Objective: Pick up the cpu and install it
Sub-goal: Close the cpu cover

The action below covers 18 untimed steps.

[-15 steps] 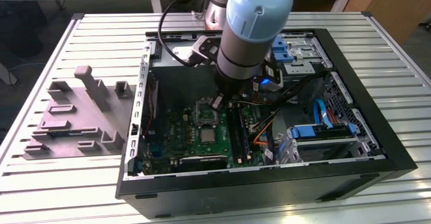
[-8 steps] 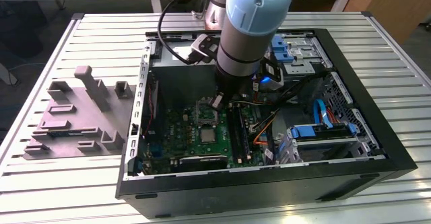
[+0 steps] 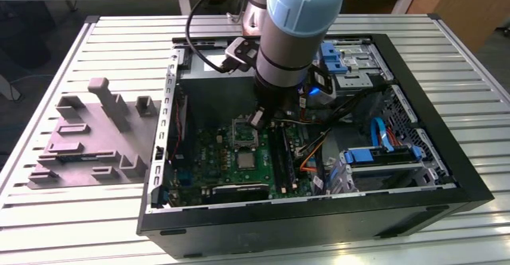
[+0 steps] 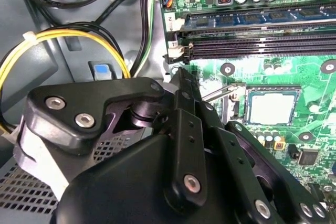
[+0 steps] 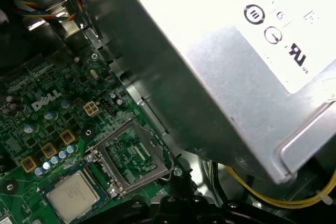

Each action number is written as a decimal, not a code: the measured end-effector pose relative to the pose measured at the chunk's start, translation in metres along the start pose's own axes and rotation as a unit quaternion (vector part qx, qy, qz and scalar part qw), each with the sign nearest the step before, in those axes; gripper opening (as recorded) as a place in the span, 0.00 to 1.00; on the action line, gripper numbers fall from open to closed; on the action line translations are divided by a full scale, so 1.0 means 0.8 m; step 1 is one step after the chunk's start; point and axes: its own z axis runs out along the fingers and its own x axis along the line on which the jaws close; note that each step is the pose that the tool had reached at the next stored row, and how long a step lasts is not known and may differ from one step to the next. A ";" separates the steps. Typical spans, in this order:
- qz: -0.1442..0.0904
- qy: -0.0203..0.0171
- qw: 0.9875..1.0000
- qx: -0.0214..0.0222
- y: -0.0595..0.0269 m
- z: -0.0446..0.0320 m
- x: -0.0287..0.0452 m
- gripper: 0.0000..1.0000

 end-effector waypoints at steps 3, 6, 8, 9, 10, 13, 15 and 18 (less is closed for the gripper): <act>0.000 0.000 1.000 0.000 0.001 -0.0045 -0.0008 0.11; 0.000 0.000 1.000 0.000 0.002 -0.0087 -0.0013 0.11; -0.001 0.001 1.000 0.001 0.003 -0.0102 -0.0015 0.11; -0.001 0.002 1.000 0.001 0.003 -0.0112 -0.0015 0.11; -0.002 0.002 1.000 0.001 0.003 -0.0121 -0.0016 0.11; -0.004 0.006 1.000 0.003 0.004 -0.0134 -0.0015 0.11; -0.005 0.007 1.000 0.004 0.004 -0.0134 -0.0015 0.11; -0.005 0.007 1.000 0.004 0.004 -0.0134 -0.0014 0.11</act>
